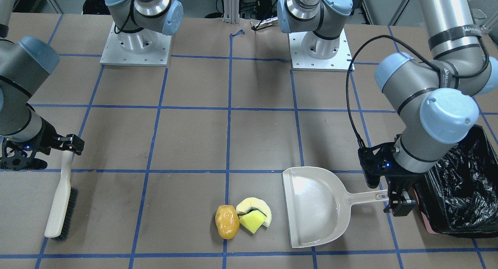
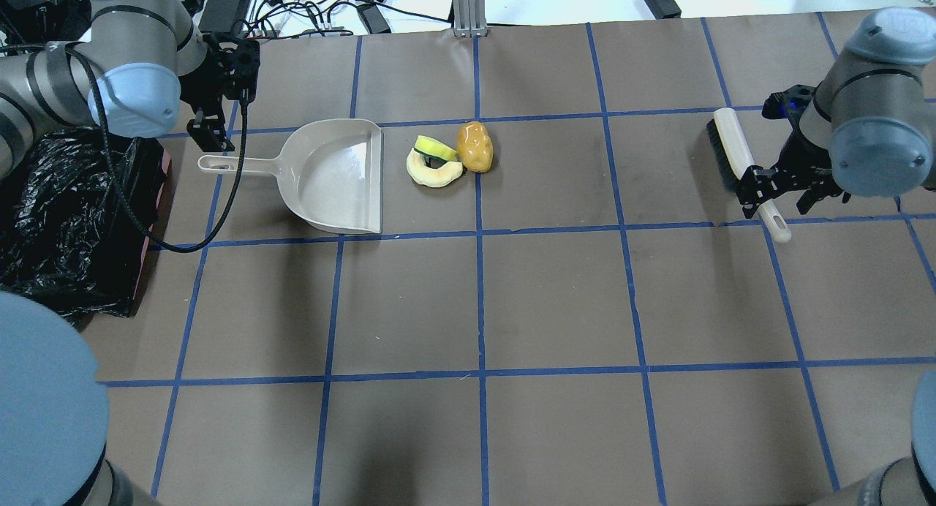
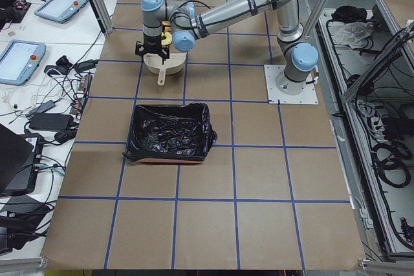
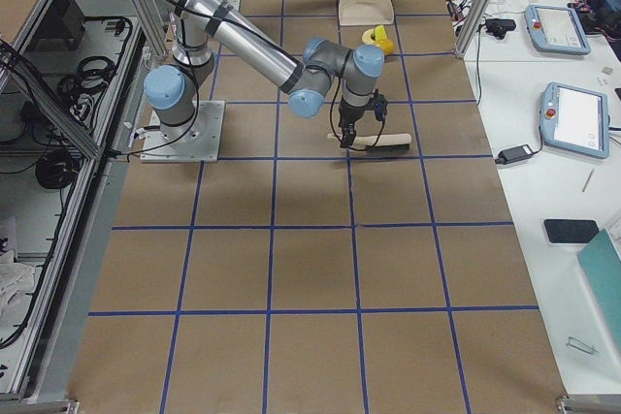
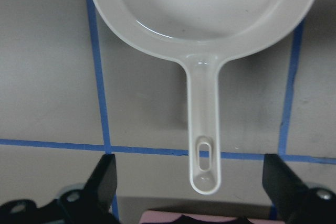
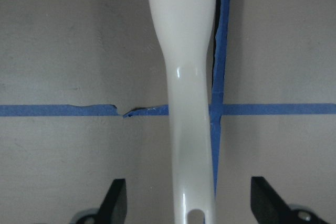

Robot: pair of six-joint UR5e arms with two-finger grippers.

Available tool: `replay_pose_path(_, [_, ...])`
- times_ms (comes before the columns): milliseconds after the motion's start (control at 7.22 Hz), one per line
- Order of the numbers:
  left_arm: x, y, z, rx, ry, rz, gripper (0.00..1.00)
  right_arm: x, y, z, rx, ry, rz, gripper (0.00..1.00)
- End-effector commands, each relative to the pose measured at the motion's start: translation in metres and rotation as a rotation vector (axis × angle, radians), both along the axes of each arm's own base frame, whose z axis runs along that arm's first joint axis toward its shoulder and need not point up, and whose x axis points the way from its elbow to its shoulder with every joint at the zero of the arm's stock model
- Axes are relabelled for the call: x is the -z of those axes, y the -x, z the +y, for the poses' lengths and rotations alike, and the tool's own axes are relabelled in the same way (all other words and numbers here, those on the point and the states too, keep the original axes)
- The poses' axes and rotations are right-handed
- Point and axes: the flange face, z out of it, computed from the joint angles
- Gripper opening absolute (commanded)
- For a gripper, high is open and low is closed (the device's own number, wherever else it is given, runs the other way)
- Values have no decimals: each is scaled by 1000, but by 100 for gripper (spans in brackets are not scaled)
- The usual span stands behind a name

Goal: Sweep and dump trash into bin
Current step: 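Grasp the dustpan handle with the left gripper while the right gripper grasps the brush handle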

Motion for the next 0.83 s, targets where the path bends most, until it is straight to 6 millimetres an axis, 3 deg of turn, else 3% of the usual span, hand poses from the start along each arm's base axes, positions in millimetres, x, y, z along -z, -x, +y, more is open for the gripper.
replay_pose_path(0, [22,-16,-5,-37,-49,18,90,9,0,0,5,-15,-5,78])
replay_pose_path(277, [28,-27,1,-107,-129,70,90,10,0,0,8,-18,-6,73])
replay_pose_path(416, [28,-24,8,-139,-184,106,98,9,0,1,10,-16,-5,63])
replay_pose_path(554, [40,-26,12,-146,-207,110,100,9,0,0,11,-15,-4,55])
replay_pose_path(693, [41,-28,12,-140,-210,110,100,9,0,0,11,-13,-4,38])
